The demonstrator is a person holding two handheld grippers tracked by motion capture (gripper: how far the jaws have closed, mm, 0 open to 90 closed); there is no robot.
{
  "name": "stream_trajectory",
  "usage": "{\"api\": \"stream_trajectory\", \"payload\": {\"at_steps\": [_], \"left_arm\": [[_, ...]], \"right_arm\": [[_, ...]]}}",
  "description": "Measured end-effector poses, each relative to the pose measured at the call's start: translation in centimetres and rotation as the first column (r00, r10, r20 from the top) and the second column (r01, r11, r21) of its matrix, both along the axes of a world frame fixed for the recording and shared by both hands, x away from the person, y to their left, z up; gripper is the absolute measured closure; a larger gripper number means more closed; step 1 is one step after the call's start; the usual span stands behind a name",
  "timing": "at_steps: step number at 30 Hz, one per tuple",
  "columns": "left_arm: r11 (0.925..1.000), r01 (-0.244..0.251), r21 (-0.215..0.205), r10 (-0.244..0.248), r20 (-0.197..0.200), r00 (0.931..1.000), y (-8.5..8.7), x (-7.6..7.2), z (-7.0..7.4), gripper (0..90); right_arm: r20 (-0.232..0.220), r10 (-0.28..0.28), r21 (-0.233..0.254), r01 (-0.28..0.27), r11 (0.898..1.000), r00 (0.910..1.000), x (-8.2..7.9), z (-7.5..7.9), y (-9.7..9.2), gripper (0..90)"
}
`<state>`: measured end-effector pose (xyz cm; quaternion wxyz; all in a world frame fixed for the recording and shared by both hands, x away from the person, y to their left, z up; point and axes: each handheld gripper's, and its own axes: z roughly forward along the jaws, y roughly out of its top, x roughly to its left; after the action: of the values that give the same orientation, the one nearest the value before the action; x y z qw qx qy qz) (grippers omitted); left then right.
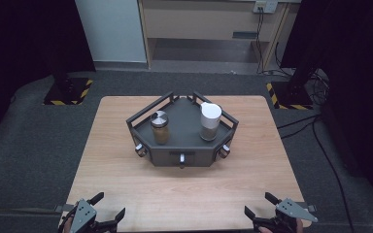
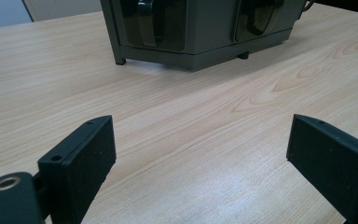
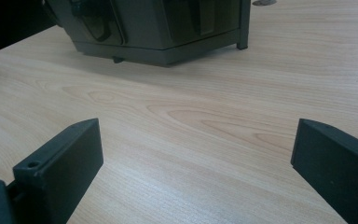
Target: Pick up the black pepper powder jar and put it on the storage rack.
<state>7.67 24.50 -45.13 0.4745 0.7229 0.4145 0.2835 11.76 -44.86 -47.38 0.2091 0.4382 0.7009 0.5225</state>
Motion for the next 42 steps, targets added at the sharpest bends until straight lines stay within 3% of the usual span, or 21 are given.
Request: {"api": "stream_trajectory", "payload": {"at_steps": [16,22,42], "left_arm": [[1.0,-0.004,0.003,0.004,-0.002,1.0,-0.1,0.0,0.0,6.7],[1.0,0.002,0.008,-0.002,-0.002,1.0,-0.2,0.1,0.0,6.6],[0.9998,0.015,0.016,-0.015,-0.011,0.9998,-0.4,0.4,0.0,6.7]], "right_arm": [[0.015,-0.014,-0.019,0.015,1.0,0.9998,-0.5,-0.5,0.5,2.3],[0.028,-0.025,-0.002,0.025,1.0,0.9993,-0.8,-0.8,0.3,2.2],[0.032,-0.009,-0.018,0.01,1.0,0.9994,-0.8,-1.1,0.7,2.1]]}}
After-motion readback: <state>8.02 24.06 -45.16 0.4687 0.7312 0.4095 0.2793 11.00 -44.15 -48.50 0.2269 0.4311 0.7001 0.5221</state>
